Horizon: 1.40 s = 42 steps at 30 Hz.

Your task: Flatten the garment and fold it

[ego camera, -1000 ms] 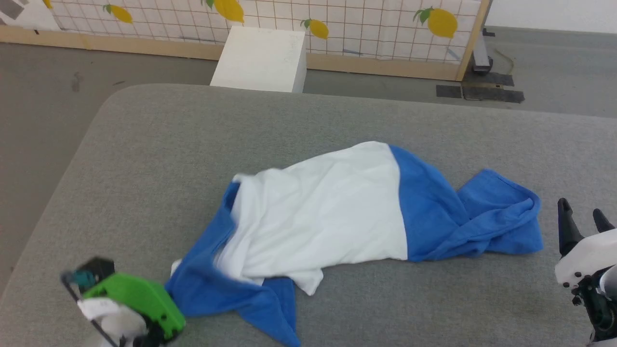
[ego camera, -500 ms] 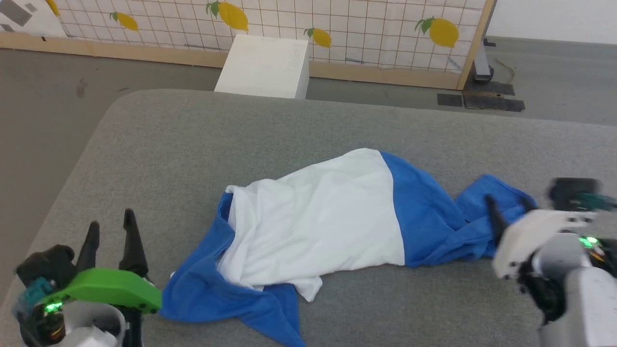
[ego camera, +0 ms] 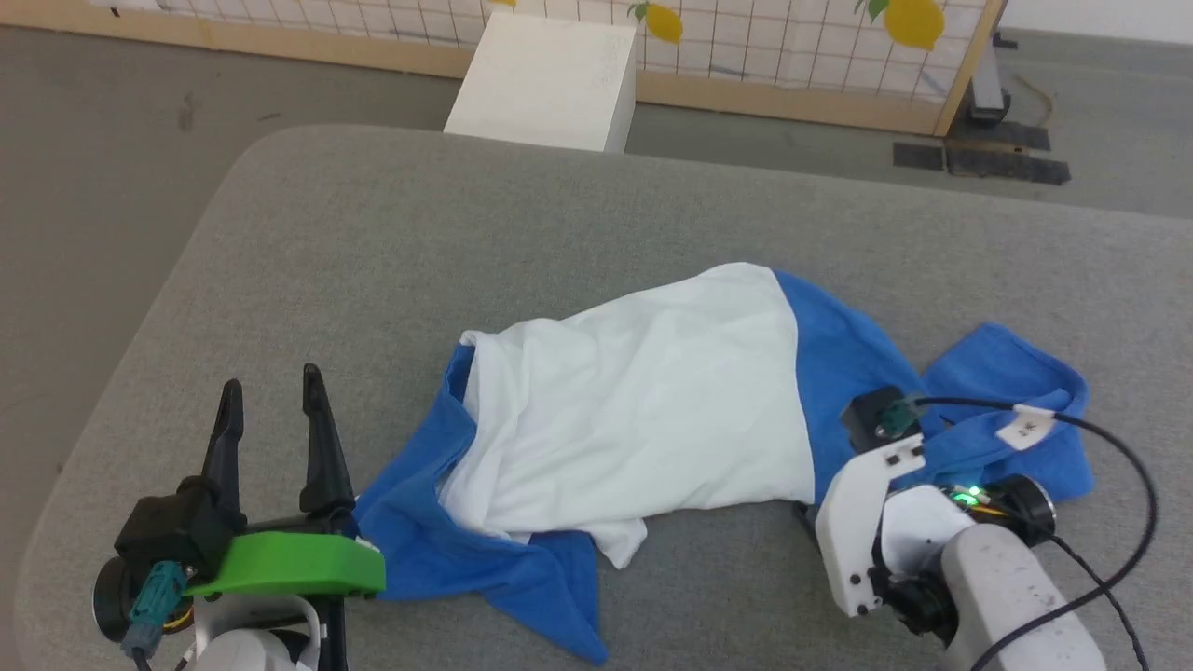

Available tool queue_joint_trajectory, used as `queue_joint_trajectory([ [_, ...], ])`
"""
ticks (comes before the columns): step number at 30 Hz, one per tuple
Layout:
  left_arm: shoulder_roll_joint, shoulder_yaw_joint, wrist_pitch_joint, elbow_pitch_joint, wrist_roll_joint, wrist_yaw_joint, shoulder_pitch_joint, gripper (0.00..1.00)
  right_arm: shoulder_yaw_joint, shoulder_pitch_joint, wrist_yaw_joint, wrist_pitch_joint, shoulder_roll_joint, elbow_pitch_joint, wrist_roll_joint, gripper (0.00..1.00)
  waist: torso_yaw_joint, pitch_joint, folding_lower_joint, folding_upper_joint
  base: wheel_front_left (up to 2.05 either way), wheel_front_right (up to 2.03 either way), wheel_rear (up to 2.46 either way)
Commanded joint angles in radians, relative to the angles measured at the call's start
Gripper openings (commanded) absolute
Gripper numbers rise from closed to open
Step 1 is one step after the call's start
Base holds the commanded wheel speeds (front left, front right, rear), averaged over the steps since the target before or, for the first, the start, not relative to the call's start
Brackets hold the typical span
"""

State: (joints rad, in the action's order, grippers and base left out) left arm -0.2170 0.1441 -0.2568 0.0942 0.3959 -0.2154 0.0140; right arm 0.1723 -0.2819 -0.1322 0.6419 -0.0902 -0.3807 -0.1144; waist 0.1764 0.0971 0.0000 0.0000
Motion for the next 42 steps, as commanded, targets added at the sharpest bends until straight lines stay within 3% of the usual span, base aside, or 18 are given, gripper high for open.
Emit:
queue_joint_trajectory([
  [1,0.013,-0.012,-0.005,0.002,-0.017,0.014,0.007,1.0,0.015,-0.015,0.002,-0.008,-0.002,-0.02,0.015,1.0,0.009,0.018,0.0,0.0,0.0,0.0,0.0],
  [8,0.072,-0.059,-0.005,-0.021,-0.072,0.077,0.014,1.0,0.094,-0.036,0.002,-0.045,-0.018,-0.112,0.016,1.0,-0.001,0.031,0.0,0.0,0.0,0.0,0.0],
  [9,0.078,-0.064,-0.005,-0.025,-0.077,0.084,0.015,1.0,0.103,-0.039,0.002,-0.051,-0.019,-0.119,0.011,0.69,-0.004,0.03,0.0,0.0,0.0,0.0,0.0],
  [10,0.085,-0.071,-0.005,-0.027,-0.084,0.092,0.016,1.0,0.115,-0.044,0.002,-0.064,-0.02,-0.125,0.0,0.17,-0.008,0.03,0.0,0.0,0.0,0.0,0.0],
  [11,0.09,-0.075,-0.005,-0.03,-0.089,0.098,0.016,1.0,0.12,-0.048,0.002,-0.075,-0.022,-0.129,-0.011,0.0,-0.011,0.029,0.0,0.0,0.0,0.0,0.0],
  [16,0.114,-0.1,-0.005,-0.042,-0.112,0.125,0.02,1.0,0.115,-0.05,0.002,-0.114,-0.039,-0.099,-0.116,0.0,-0.027,0.021,0.0,0.0,0.0,0.0,0.0],
  [19,0.126,-0.117,-0.005,-0.049,-0.12,0.136,0.02,1.0,0.093,-0.01,0.002,-0.106,-0.086,-0.022,-0.18,0.0,-0.036,0.007,0.0,0.0,0.0,0.0,0.0],
  [26,0.142,-0.144,-0.005,-0.061,-0.134,0.156,-0.005,1.0,-0.013,0.198,0.002,0.113,-0.261,0.189,-0.244,0.0,-0.067,-0.019,0.0,0.0,0.0,0.0,0.0],
  [31,0.15,-0.148,-0.005,-0.081,-0.132,0.166,-0.006,1.0,-0.084,0.32,0.002,0.29,-0.296,0.282,-0.263,0.0,-0.078,-0.021,0.0,0.0,0.0,0.0,0.0],
  [32,0.151,-0.15,-0.005,-0.086,-0.132,0.167,-0.005,1.0,-0.096,0.329,0.002,0.293,-0.286,0.31,-0.267,0.29,-0.08,-0.021,0.0,0.0,0.0,0.0,0.0],
  [33,0.152,-0.15,-0.005,-0.091,-0.131,0.169,-0.004,1.0,-0.1,0.333,0.002,0.286,-0.279,0.333,-0.27,1.0,-0.082,-0.022,0.0,0.0,0.0,0.0,0.0],
  [39,0.156,-0.146,-0.005,-0.132,-0.117,0.173,0.008,1.0,-0.287,0.278,0.002,0.135,-0.096,0.454,-0.415,1.0,-0.087,-0.036,0.0,0.0,0.0,0.0,0.0],
  [42,0.157,-0.13,0.012,-0.145,-0.105,0.18,0.039,1.0,-0.372,0.237,0.002,0.043,-0.038,0.492,-0.443,1.0,-0.087,-0.042,0.0,0.0,0.0,0.0,0.0],
])
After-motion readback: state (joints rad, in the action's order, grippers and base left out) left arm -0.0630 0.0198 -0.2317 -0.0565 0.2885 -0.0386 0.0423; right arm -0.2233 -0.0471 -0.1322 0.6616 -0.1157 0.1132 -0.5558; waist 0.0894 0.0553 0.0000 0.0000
